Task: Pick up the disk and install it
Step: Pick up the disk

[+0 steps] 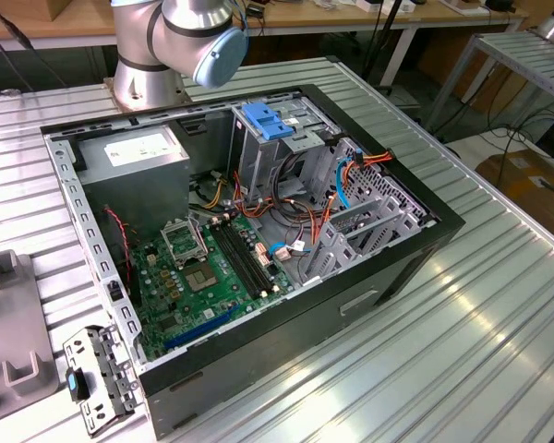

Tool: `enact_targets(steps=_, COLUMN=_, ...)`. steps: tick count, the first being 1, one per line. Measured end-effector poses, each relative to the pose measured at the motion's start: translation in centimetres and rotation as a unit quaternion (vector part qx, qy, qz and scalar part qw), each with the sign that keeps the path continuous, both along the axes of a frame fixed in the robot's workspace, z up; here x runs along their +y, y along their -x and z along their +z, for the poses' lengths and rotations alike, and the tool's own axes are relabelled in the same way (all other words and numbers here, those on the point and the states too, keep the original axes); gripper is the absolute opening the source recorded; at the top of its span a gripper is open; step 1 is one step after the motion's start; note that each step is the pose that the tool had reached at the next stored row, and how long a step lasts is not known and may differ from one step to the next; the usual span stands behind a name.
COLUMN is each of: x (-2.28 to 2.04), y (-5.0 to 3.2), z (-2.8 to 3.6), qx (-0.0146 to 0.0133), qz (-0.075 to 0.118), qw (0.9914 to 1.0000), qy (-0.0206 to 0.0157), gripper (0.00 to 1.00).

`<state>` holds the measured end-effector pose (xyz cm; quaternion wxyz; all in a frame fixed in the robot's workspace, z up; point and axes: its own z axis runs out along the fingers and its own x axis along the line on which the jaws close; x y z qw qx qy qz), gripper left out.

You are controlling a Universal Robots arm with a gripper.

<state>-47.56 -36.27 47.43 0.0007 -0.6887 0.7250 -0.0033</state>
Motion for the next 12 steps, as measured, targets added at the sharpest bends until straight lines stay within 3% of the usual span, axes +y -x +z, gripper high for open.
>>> enact_targets(steps=12, x=0.00, y=0.00, z=1.06, qx=0.0001, qz=0.000, qw=1.00000, qy=0.0000, gripper=0.37)
